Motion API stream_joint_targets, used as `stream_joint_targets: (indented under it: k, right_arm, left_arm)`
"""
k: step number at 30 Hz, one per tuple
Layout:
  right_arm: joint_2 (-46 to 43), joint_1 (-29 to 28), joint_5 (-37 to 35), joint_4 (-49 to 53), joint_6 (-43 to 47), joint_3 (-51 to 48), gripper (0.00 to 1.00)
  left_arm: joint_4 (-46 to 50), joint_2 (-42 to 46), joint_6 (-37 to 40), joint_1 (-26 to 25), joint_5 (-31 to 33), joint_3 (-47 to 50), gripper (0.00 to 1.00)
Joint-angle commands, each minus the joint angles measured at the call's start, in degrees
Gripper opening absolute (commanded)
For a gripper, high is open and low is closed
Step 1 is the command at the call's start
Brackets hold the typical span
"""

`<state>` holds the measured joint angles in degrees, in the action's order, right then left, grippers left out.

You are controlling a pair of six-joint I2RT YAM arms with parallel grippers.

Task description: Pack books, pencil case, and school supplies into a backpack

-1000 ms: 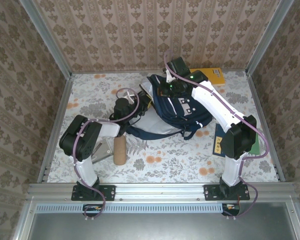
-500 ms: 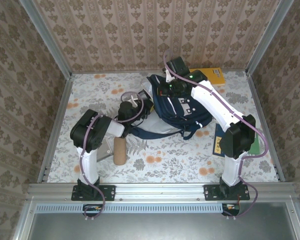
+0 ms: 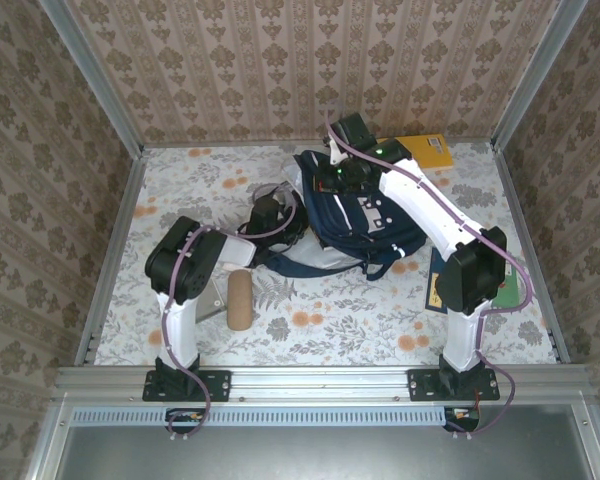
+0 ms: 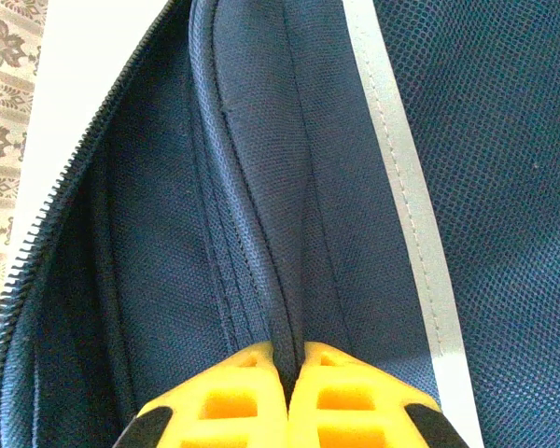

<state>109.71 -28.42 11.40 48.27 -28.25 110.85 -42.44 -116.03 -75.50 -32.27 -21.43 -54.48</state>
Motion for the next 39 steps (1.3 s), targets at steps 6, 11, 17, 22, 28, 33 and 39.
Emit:
stream_joint_targets:
  k: [6,11,17,22,28,33,39]
  right_arm:
    - [-0.1,-0.5,0.5,-1.9,2.1,0.8,0.00]
    - [0.6,-0.3,-0.8,-2.3,2.1,-0.8,0.26]
    - [-1.4,1.0,-3.8,-3.2,0.8,-3.9,0.50]
    - [-5.6,3.3,-7.8,-5.9,-0.4,-9.4,0.53]
    - [-9.8,10.3,-13.9,-10.9,-2.7,-18.8,0.52]
    - [-11.6,16.9,-16.4,-13.4,-5.5,-24.5,0.50]
    - [-17.7,22.0,-20.1,-11.6,-7.7,-34.4,0.50]
  left_arm:
    - [19.3,10.1,8.5,-0.3,2.5,-0.3,0.56]
    - [35.4,19.0,14.9,0.3,7.1,-1.6,0.67]
    - [48.0,27.6,19.8,2.1,10.6,-1.2,0.79]
    - [52.6,34.6,21.4,3.7,12.0,1.4,0.91]
    - [59.5,44.0,24.7,4.3,15.0,1.8,1.00]
    - [63.2,49.3,26.2,4.3,15.9,1.5,1.00]
    - [61.5,54.7,25.8,4.4,15.6,4.5,1.00]
